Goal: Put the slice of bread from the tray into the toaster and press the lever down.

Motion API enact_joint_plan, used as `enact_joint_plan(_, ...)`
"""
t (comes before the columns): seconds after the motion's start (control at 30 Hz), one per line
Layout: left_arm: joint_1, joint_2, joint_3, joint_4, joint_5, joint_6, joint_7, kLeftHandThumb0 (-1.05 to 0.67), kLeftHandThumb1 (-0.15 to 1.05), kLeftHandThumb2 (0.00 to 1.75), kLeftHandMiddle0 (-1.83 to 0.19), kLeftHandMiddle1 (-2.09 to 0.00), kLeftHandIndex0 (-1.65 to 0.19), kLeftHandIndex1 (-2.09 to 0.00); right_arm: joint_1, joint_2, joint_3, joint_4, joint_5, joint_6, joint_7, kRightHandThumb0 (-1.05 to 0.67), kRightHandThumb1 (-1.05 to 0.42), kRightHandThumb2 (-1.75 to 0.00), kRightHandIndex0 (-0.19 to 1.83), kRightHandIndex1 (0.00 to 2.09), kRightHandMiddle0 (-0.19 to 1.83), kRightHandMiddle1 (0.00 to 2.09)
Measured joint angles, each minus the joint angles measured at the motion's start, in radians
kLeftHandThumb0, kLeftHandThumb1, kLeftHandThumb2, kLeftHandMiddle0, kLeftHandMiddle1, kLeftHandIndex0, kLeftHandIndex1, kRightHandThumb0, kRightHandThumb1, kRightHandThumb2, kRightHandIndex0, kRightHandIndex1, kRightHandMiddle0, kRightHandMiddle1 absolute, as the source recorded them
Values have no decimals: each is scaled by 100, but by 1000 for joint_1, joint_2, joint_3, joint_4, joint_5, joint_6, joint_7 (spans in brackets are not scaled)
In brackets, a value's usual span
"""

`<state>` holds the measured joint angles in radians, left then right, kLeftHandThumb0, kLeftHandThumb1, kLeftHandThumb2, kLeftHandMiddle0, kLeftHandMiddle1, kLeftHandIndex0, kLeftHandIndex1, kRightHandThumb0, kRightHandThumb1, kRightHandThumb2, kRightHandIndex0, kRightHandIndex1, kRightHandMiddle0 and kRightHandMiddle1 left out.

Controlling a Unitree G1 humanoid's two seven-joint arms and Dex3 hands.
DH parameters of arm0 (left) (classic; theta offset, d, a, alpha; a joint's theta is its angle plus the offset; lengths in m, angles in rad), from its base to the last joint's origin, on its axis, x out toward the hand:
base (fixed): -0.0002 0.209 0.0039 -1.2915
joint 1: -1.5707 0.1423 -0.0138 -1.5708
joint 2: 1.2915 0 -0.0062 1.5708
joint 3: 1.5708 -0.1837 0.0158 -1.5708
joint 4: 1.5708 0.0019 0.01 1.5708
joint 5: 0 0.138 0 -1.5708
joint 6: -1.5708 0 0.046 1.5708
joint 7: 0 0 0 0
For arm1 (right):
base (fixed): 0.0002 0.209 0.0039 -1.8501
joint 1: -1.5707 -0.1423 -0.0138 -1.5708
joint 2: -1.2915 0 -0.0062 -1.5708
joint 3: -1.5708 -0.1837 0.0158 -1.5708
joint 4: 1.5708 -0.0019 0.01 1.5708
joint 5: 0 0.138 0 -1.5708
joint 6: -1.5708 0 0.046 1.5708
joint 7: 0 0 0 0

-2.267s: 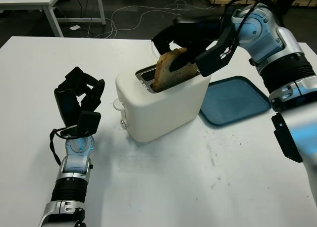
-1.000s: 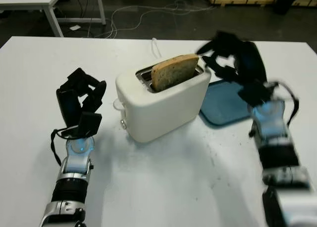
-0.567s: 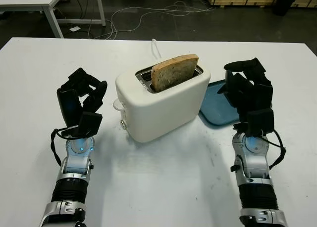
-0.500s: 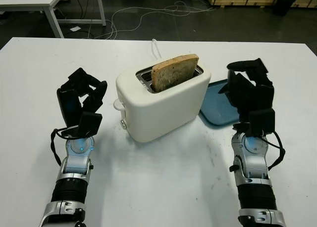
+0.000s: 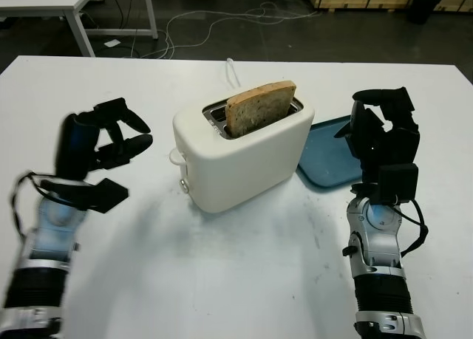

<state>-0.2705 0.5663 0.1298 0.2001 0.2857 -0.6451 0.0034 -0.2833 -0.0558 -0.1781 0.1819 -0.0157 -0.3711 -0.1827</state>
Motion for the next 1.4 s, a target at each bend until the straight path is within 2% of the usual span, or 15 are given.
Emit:
enact_joint_plan(0.27, -20, 105, -40, -50, -46, 0, -227, -90, 92, 19, -99, -172, -102, -40, 0, -1, 1, 1, -6, 1, 0, -36, -92, -39, 87, 175, 57, 173)
enact_joint_plan(0.47, -74, 145, -85, -38, -16, -25, -297, -89, 92, 26, -96, -174, -98, -32, 0, -1, 2, 1, -3, 22, 6, -34, -92, -41, 85, 175, 56, 174)
enact_joint_plan(0.73, -151, 156, -150, 50, 42, -94, -314, -90, 92, 33, -98, -175, -96, -30, 1, -1, 9, 1, -4, 29, 7, -32, -92, -41, 86, 175, 55, 175)
enact_joint_plan(0.97, -162, 156, -165, 87, 51, -110, -314, -90, 92, 32, -99, -175, -96, -31, 1, -1, 13, 1, -4, 30, 8, -33, -92, -41, 85, 175, 56, 175)
enact_joint_plan(1.4, -167, 162, -171, 91, 71, -111, -314, -90, 92, 29, -102, -175, -93, -36, 1, -1, 12, 1, 1, 30, 12, -33, -92, -41, 83, 175, 55, 175)
